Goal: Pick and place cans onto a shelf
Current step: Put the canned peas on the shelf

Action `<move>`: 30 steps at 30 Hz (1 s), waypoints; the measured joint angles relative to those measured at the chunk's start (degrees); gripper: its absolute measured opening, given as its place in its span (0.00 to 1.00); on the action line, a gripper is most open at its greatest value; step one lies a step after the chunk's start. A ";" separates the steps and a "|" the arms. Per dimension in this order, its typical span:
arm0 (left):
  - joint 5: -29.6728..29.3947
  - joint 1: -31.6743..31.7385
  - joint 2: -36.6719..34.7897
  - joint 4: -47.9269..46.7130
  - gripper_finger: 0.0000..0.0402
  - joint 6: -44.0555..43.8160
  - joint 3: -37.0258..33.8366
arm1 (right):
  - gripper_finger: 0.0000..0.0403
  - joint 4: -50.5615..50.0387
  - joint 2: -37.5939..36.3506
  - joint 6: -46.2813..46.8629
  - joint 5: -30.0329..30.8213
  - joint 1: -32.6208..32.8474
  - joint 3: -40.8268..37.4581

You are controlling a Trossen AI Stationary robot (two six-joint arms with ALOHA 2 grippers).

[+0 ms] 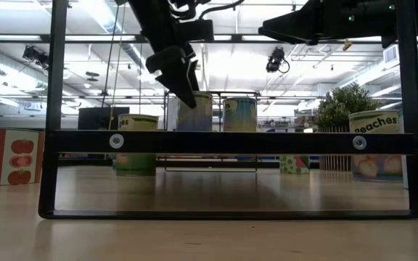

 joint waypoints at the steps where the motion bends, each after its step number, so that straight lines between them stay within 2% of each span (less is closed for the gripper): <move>1: -1.42 -0.39 0.00 -0.09 0.98 0.56 0.00 | 0.93 -0.02 0.00 0.02 0.00 0.00 0.00; 5: -7.45 -1.90 0.00 -1.31 0.98 2.56 0.00 | 0.93 -0.01 0.00 0.00 0.02 0.00 0.00; 11: -13.33 -2.65 0.00 -2.30 0.98 2.14 0.03 | 0.93 -0.01 0.00 0.00 0.02 0.00 0.00; 22: -13.77 -1.80 0.00 -0.99 0.98 -1.12 0.07 | 0.93 0.00 0.00 0.00 0.04 0.00 0.00; 30: -17.47 -1.54 -0.02 -0.03 0.98 -1.34 0.07 | 0.93 -0.01 0.00 0.01 0.07 0.00 0.00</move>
